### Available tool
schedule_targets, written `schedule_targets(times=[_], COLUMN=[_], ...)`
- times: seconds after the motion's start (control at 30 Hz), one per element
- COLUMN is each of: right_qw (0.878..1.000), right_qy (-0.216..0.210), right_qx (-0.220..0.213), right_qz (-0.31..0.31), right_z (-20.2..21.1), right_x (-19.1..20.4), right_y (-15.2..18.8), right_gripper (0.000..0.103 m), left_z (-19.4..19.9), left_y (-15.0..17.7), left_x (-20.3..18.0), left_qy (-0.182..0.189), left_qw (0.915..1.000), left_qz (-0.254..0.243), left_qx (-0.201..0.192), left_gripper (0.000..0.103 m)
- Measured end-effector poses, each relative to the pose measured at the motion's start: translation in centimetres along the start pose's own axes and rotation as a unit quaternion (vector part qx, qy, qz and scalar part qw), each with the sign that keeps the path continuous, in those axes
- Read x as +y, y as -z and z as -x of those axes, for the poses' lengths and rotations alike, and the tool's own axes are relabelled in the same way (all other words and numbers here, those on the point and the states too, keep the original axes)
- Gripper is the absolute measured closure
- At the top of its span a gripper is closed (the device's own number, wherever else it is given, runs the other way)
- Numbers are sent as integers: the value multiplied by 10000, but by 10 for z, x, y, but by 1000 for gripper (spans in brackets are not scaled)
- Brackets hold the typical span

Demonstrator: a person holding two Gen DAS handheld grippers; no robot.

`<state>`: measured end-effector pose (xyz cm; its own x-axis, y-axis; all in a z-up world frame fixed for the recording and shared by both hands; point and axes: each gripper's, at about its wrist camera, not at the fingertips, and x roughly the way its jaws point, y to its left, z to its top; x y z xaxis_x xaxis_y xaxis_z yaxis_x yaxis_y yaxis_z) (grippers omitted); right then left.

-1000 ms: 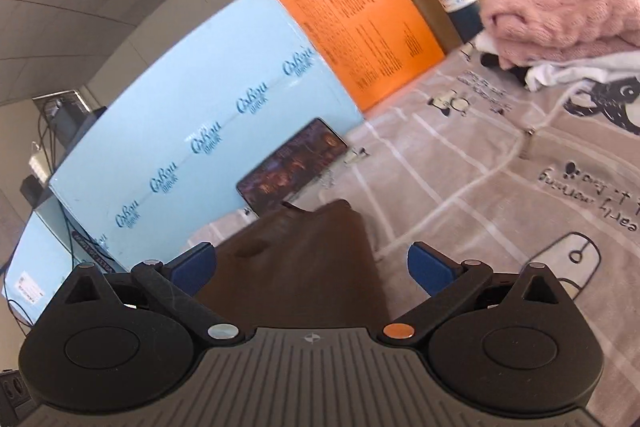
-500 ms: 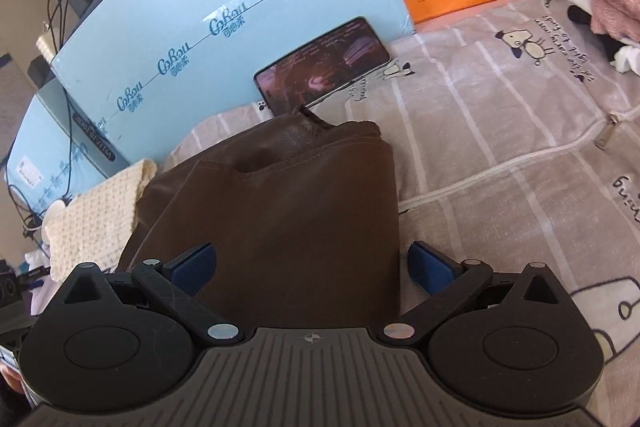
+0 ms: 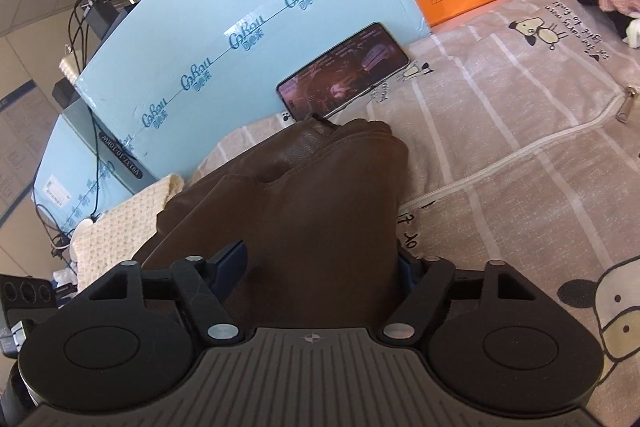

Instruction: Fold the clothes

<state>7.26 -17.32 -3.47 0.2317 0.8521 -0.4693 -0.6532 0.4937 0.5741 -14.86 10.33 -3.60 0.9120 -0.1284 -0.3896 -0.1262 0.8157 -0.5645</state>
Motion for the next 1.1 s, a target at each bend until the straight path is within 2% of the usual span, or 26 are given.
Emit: schedule_targets(times=[0.03,0.07,0.13,0.3,0.5,0.7,0.8,0.87,1.0,1.1], right_qw=[9999,9998,9995,9966,9897,9715,9515,9312,8858,8556], right_qy=[96,141,143,-215,-216,51,363,667,1351,1677], right_qx=[-66,-115,-268,-798,-1413,-2368,-3051,-3577,-4424,-4887], right_qz=[-51,-92,-123,-46,-69,49,126,218,364,302], right_z=[0,1,7,35,77,129,152,164,175,177], right_x=[-2,-4,-5,-4,-14,-40,-54,-61,-75,-89], right_y=[0,0,0,-4,-13,-33,-49,-59,-69,-70], right_gripper=[57,61,71,83,87,88,88,88,88,88], left_z=[-3,-7,-7,-12,-42,-92,-125,-148,-196,-232], left_y=[0,0,-2,-9,-17,-43,-54,-60,-67,-72], left_x=[-3,-6,-15,-44,-83,-139,-174,-197,-230,-250], left_qy=[-94,-197,-166,17,324,713,866,963,1254,1501], left_qw=[9999,9997,9997,9991,9967,9878,9789,9718,9660,9644], left_qz=[-52,-102,-196,-426,-733,-1326,-1685,-1897,-1837,-1649], left_qx=[32,75,21,-76,-106,-394,-764,-1016,-1316,-1419], left_gripper=[46,64,67,73,78,79,80,82,84,84])
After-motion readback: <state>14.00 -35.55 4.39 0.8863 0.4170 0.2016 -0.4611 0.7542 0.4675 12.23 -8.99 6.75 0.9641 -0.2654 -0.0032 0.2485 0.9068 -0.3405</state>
